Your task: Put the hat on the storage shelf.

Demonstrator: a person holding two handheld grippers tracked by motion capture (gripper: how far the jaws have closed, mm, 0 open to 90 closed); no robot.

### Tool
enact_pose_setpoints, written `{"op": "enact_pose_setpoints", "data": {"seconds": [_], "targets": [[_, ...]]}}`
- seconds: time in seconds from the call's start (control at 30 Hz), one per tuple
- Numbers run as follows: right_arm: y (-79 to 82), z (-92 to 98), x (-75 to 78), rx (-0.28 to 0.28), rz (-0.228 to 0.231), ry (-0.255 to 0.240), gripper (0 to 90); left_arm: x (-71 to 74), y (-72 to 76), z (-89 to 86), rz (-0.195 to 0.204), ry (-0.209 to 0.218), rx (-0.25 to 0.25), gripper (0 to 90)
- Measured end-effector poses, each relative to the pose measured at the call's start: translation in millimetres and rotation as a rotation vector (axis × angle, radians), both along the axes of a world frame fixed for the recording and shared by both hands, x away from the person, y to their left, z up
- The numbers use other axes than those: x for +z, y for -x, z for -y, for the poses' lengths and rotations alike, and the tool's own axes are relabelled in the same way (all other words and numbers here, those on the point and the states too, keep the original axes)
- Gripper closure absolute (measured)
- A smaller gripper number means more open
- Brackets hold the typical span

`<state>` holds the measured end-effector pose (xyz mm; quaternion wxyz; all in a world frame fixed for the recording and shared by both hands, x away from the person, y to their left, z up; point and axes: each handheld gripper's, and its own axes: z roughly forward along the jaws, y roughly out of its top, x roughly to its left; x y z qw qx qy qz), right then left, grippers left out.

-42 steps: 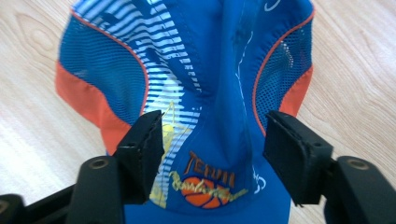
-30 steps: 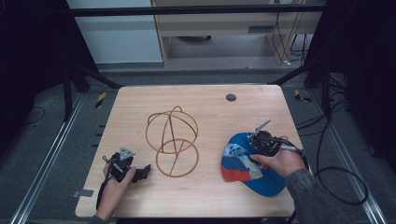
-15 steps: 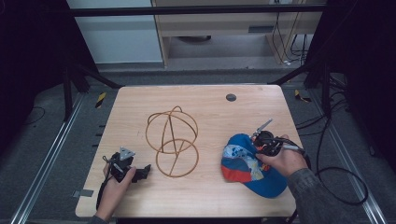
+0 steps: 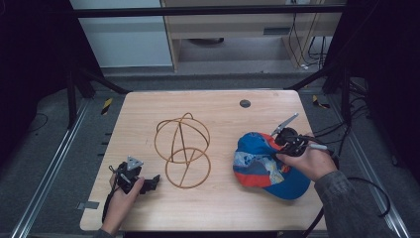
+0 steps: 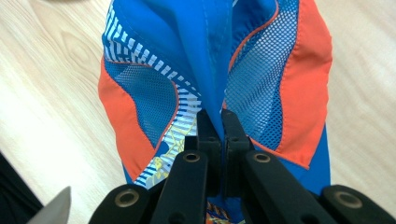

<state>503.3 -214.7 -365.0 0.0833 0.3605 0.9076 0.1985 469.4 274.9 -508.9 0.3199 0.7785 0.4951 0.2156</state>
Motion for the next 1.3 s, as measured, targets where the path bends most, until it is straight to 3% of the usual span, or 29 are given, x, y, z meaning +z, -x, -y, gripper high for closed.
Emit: {"op": "enact_pose_setpoints", "data": {"seconds": [0.43, 0.8, 1.07, 1.3], "targets": [[-1.1, -9.3, 84.2, 0.038, 0.118, -0.096, 89.4, 0.0, 0.0, 0.0, 0.0, 0.0, 0.0, 0.0], [-7.7, -33.9, 149.6, 0.084, 0.192, -0.157, 89.4, 0.2, 0.0, 0.0, 0.0, 0.0, 0.0, 0.0], [-13.7, -56.2, 178.9, 0.119, 0.221, -0.188, 89.5, 0.2, 0.0, 0.0, 0.0, 0.0, 0.0, 0.0], [-15.0, -75.4, 191.9, 0.158, 0.225, -0.231, 89.5, 0.2, 0.0, 0.0, 0.0, 0.0, 0.0, 0.0]]}}
